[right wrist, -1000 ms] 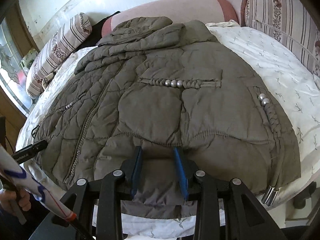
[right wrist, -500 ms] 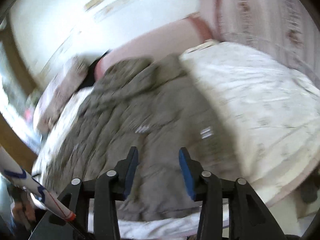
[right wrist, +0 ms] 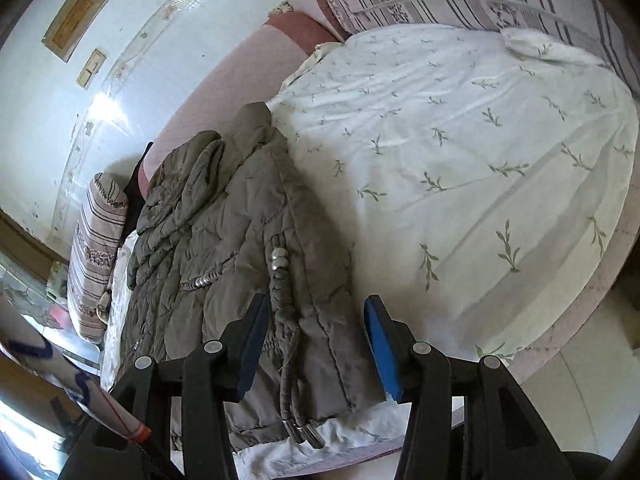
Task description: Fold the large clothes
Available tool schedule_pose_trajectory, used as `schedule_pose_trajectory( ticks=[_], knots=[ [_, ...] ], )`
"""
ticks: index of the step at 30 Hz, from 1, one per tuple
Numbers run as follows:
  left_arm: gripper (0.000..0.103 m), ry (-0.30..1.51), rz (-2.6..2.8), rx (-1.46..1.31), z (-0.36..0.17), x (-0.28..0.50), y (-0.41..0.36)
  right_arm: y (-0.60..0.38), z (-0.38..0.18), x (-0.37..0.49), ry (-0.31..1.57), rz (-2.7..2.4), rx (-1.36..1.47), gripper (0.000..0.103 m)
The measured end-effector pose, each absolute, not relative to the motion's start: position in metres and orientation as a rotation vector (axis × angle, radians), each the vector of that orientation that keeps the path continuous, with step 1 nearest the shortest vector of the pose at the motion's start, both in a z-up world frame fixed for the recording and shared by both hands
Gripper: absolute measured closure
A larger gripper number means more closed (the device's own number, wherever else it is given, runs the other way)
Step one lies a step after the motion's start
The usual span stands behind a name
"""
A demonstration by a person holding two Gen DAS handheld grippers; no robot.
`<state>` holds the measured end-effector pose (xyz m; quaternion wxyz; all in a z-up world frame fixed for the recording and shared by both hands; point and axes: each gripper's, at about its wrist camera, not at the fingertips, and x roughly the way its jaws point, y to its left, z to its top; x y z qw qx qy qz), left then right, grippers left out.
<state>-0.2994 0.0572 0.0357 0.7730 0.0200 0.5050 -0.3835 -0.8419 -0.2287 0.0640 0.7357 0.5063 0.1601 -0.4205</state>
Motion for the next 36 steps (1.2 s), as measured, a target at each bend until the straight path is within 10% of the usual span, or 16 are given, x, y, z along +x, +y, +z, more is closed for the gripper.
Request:
schedule_pose_trajectory(
  ticks=[13,19,28,30,36],
  knots=[
    [0.032,1.093,-0.999,0.04,0.032,-0.348,0.049,-0.21,0.045,-0.802,0.354,-0.717,1.19,0.047],
    [0.032,0.981,-0.981,0.133,0.036,-0.367,0.033,-0.197,0.054,-0.77,0.411,-0.776,1.02,0.066],
    [0.032,0.869,-0.916,0.301,0.03,-0.384,0.013,-0.211,0.038,-0.768,0.421,-0.798,1.076,0.053],
    [0.032,0.819,-0.88,0.369,0.028,-0.392,0.007,-0.206,0.043,-0.765,0.445,-0.814,1.012,0.073],
    [0.038,0.687,-0.797,0.521,0.027,-0.414,-0.009,-0.184,0.06,-0.735,0.564,-0.91,0.703,0.079]
  ],
)
